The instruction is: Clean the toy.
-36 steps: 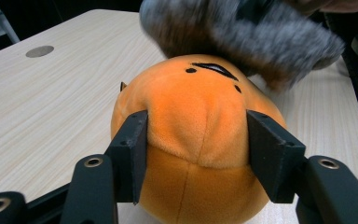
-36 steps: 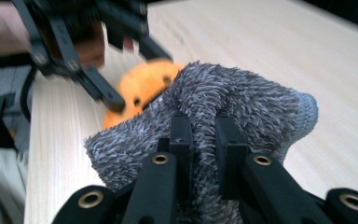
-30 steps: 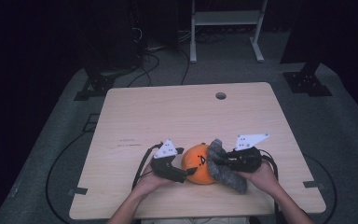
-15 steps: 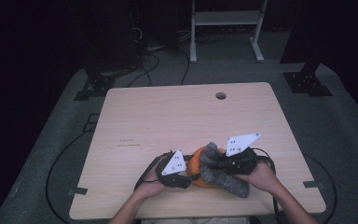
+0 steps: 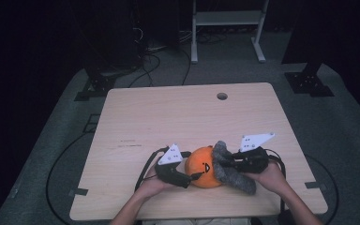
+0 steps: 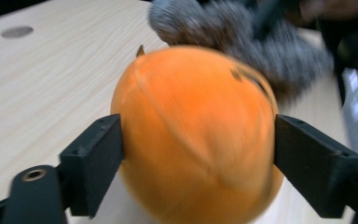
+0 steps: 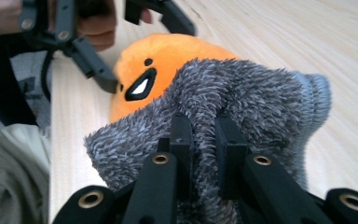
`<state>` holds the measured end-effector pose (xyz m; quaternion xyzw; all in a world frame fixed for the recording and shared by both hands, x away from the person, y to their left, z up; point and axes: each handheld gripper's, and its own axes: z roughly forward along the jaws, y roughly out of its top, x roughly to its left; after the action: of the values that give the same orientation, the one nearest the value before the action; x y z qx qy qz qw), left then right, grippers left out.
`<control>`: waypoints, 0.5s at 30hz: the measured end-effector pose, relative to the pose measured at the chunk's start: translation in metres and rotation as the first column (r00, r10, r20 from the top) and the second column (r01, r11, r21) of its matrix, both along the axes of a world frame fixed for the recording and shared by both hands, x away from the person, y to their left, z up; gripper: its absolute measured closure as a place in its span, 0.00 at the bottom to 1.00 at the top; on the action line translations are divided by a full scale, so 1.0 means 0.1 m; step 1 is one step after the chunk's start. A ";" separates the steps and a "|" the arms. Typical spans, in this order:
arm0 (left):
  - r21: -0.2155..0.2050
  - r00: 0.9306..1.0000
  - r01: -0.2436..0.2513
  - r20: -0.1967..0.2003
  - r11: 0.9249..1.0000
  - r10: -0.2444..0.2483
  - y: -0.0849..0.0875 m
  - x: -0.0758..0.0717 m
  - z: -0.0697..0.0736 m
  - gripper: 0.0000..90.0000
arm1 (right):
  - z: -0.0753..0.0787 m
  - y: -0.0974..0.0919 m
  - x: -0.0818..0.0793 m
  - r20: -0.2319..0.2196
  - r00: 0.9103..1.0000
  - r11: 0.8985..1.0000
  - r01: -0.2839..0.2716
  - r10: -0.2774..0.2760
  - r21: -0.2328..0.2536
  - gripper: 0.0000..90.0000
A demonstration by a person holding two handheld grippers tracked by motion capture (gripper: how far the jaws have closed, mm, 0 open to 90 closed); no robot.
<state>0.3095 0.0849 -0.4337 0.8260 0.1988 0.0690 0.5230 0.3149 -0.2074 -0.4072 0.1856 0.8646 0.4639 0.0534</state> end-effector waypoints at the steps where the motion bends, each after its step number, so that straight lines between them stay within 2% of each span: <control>1: -0.007 1.000 -0.001 -0.010 1.000 0.001 0.00 0.00 0.00 0.18 | -0.02 0.01 -0.03 0.001 1.000 1.000 -0.003 0.003 0.001 0.88; 4: 0.016 0.999 0.004 0.052 1.000 -0.005 -0.01 -0.05 -0.01 0.34 | -0.05 -0.01 -0.09 0.006 1.000 1.000 -0.007 0.007 0.001 0.88; 5: 0.021 0.998 0.005 0.065 1.000 -0.006 -0.01 -0.06 0.00 0.38 | -0.01 -0.02 -0.10 0.009 1.000 1.000 -0.006 0.006 -0.001 0.88; 6: 0.039 0.995 0.012 0.096 0.999 -0.016 -0.03 -0.08 0.01 0.39 | 0.02 -0.02 -0.11 0.023 1.000 1.000 -0.005 0.006 -0.003 0.88; 9: 0.081 0.982 0.046 0.178 0.996 -0.060 -0.09 -0.16 0.04 0.42 | 0.27 0.08 -0.19 0.105 0.994 0.999 -0.042 0.039 0.022 0.88; 11: 0.107 0.969 0.070 0.229 0.992 -0.093 -0.13 -0.22 0.05 0.42 | 0.37 0.19 -0.20 0.128 0.989 0.997 -0.079 0.078 0.002 0.88; 13: 0.148 0.954 0.085 0.274 0.985 -0.124 -0.13 -0.26 0.06 0.43 | 0.38 0.31 -0.16 0.129 0.984 0.992 -0.114 0.120 -0.049 0.88; 15: 0.160 0.953 0.086 0.274 0.983 -0.128 -0.10 -0.26 0.04 0.44 | 0.33 0.34 -0.09 0.098 0.987 0.990 -0.122 0.129 -0.070 0.88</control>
<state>0.2840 0.0748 -0.4299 0.8532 0.0713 0.1727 0.4870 0.3062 -0.1729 -0.3745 0.1049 0.8850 0.4475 0.0741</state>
